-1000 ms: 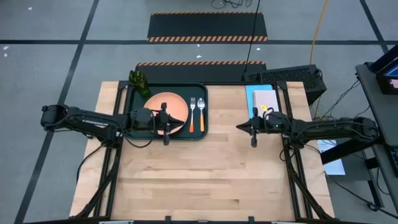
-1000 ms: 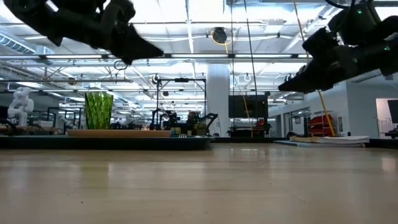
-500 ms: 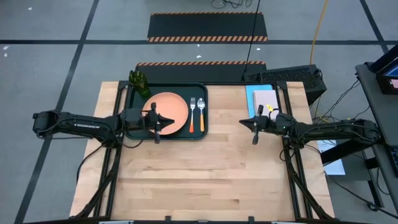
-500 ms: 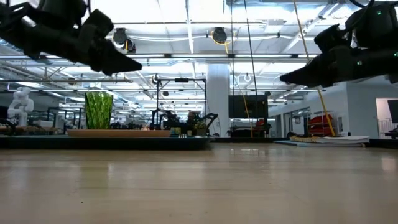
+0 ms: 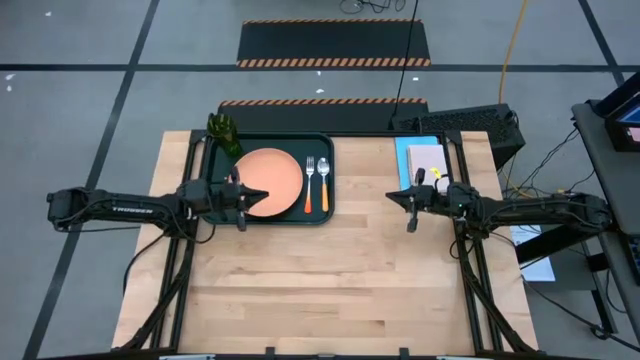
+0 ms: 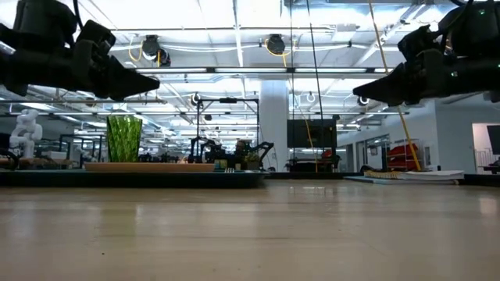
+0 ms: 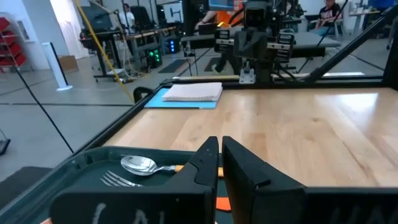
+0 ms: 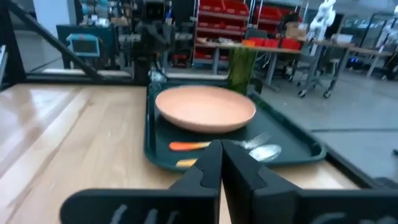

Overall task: Pick and place plate/cup/fork/spoon on tray
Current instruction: Return to Home Position

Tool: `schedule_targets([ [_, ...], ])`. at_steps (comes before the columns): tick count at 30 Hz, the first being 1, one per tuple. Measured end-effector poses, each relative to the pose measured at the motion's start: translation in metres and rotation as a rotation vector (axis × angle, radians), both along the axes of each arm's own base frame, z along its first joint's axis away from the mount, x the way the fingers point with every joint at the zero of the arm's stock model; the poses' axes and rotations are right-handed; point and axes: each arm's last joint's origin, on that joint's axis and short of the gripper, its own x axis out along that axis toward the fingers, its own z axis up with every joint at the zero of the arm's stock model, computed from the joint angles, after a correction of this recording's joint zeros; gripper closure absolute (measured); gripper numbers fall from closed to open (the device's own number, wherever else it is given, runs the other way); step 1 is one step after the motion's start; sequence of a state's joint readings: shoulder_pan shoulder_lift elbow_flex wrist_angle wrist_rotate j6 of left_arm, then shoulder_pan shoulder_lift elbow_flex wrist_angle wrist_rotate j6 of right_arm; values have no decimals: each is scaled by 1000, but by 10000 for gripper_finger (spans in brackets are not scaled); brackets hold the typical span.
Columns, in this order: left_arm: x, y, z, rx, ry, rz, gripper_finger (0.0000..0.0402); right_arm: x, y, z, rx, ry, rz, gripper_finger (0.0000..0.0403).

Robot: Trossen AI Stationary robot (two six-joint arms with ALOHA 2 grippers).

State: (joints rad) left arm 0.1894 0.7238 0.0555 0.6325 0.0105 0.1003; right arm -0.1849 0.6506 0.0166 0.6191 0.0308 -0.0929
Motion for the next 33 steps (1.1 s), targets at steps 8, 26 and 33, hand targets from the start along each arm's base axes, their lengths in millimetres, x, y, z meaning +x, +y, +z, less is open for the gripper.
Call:
schedule_targets([
  [8,-1,0,0,6,4,0,376,-1,11,-1,25,10,-15,403],
  [26,-1,0,0,-41,-12,0,376,-10,28,6,84,-34,248,403],
  [33,0,-1,0,-88,-11,-40,376,-18,24,8,63,-46,212,403],
])
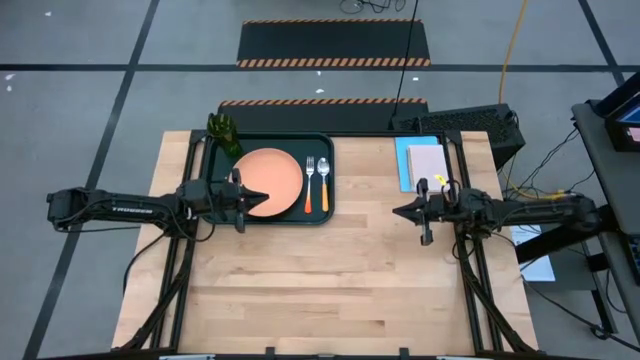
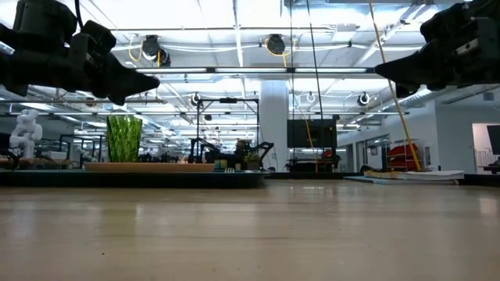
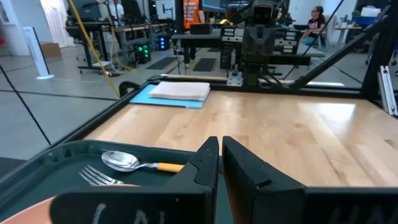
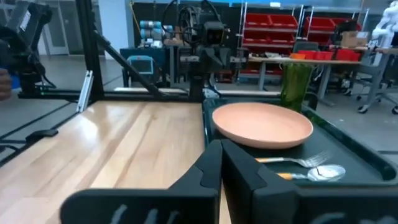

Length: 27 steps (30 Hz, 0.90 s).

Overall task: Pick and place plate/cup/fork/spoon on tray
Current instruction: Return to Home Position

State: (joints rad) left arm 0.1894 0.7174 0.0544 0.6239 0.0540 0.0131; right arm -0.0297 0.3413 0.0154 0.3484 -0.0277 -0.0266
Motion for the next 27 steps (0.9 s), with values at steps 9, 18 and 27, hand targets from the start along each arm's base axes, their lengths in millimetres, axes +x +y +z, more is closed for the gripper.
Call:
schedule_targets([
  [9,0,0,0,-2,1,-1,376,-7,0,1,0,-12,-3,403],
  [18,0,0,0,-5,1,-1,376,-15,0,5,-14,-57,-12,403],
  [27,-3,-1,-3,-19,42,-1,376,-20,-2,-2,-15,-1,-86,403],
])
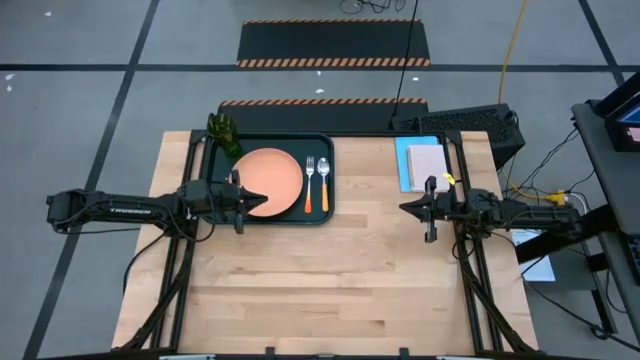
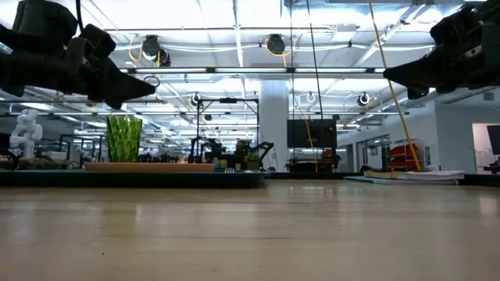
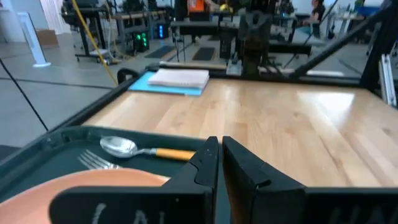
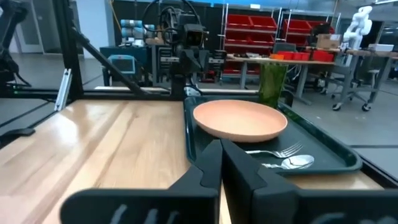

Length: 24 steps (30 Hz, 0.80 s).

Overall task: Pick and place plate/cup/fork/spoon on tray
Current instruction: Return to Home Position

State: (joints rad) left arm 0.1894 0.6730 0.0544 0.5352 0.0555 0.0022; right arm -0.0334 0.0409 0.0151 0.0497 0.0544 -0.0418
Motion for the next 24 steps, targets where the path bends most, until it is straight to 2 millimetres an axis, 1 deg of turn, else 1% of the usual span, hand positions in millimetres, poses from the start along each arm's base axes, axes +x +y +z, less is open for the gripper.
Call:
schedule_targets([
  [8,-1,0,-3,1,33,10,376,0,0,-1,-24,11,0,403],
  [10,-2,0,-7,2,69,9,381,0,0,-1,-26,16,1,403],
  [12,-5,0,-15,-6,95,19,393,0,0,-1,-26,17,1,403],
  [14,-7,0,-21,-24,107,37,397,0,0,-2,-29,19,1,403],
  [19,-7,-1,-20,-24,97,45,397,-1,0,0,-34,-2,-1,403],
  [24,-7,-6,-18,-21,83,8,397,-3,0,2,-51,-25,-4,403],
])
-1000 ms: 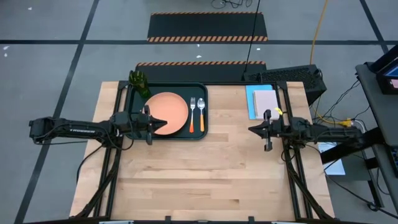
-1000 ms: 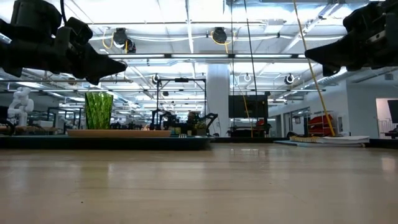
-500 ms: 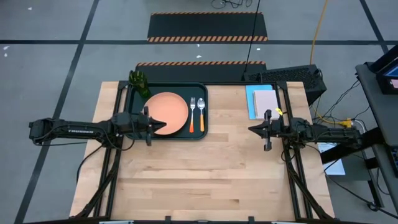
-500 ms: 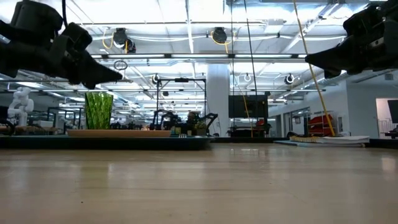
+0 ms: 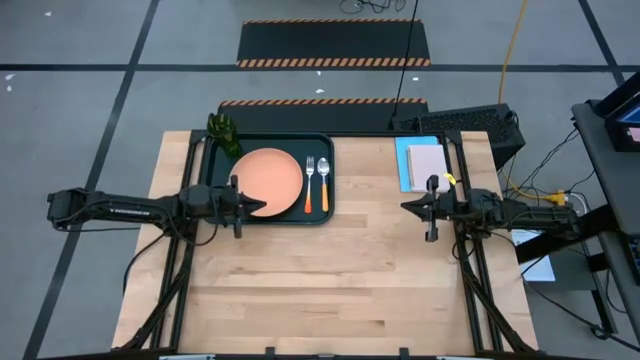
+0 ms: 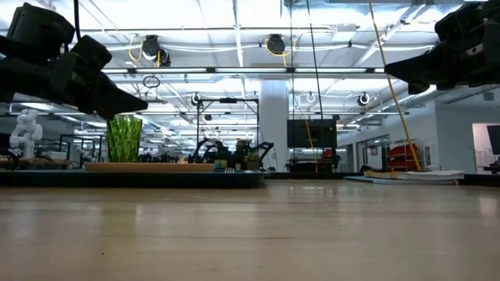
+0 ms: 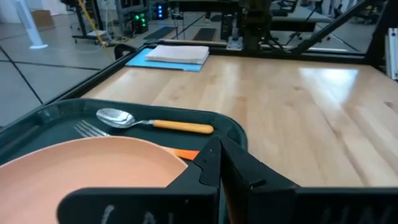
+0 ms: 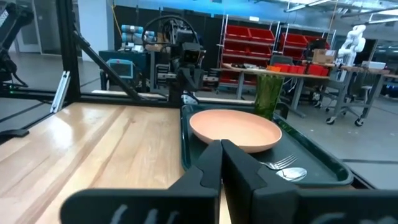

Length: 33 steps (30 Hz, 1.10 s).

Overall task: Pick and place plate/cup/fork/spoon on tray
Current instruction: Return to Home Position

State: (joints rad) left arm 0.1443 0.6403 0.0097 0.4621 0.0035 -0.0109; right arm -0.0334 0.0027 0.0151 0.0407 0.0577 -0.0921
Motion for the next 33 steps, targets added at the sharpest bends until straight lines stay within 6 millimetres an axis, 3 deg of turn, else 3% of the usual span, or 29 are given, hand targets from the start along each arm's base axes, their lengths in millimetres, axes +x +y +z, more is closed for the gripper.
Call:
schedule_targets([
  [33,-10,-8,4,-17,-13,-6,396,0,2,0,-3,7,62,403],
])
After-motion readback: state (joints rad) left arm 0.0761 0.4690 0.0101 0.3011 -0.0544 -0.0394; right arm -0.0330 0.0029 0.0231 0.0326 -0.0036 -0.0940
